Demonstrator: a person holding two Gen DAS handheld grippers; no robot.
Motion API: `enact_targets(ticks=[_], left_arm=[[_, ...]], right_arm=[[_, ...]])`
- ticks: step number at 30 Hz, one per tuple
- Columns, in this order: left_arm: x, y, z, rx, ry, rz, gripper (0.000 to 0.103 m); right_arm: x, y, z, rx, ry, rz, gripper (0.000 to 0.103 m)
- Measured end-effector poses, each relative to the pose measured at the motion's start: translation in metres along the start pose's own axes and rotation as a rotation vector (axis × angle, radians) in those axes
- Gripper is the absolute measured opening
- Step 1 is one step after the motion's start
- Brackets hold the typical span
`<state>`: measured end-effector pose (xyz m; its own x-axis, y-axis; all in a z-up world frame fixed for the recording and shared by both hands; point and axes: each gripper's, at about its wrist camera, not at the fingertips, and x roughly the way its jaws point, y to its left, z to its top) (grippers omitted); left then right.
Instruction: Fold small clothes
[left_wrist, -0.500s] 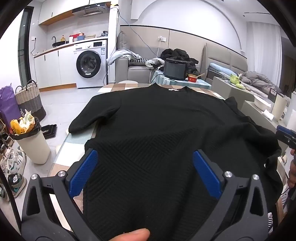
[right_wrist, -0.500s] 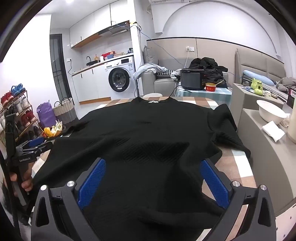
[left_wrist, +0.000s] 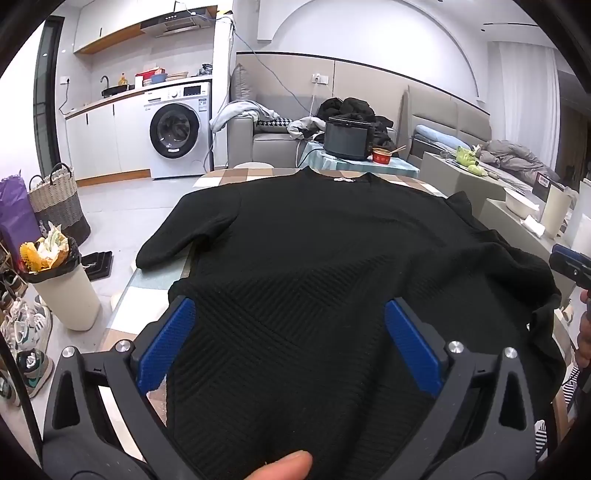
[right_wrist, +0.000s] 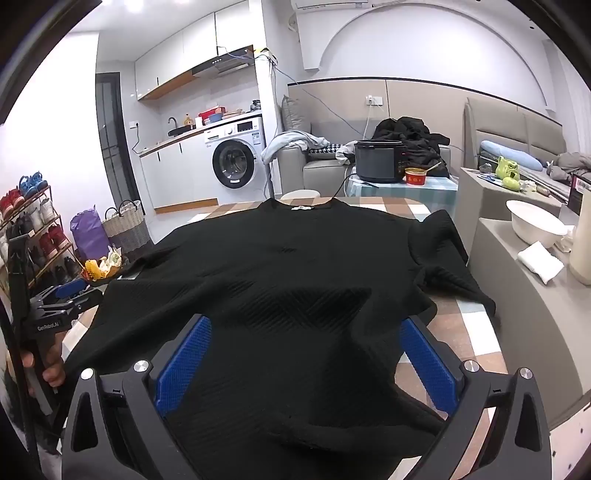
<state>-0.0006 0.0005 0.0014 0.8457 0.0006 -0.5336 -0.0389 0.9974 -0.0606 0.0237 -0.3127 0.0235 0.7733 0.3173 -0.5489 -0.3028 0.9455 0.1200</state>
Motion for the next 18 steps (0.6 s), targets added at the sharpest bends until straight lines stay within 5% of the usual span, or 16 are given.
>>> enact_targets(ticks=[18], left_arm=[[0.005,0.003,-0.002,-0.009,0.005,-0.001,0.102]], right_arm=[[-0.002,0.015,-0.012,-0.011,-0.021,-0.001,0.103]])
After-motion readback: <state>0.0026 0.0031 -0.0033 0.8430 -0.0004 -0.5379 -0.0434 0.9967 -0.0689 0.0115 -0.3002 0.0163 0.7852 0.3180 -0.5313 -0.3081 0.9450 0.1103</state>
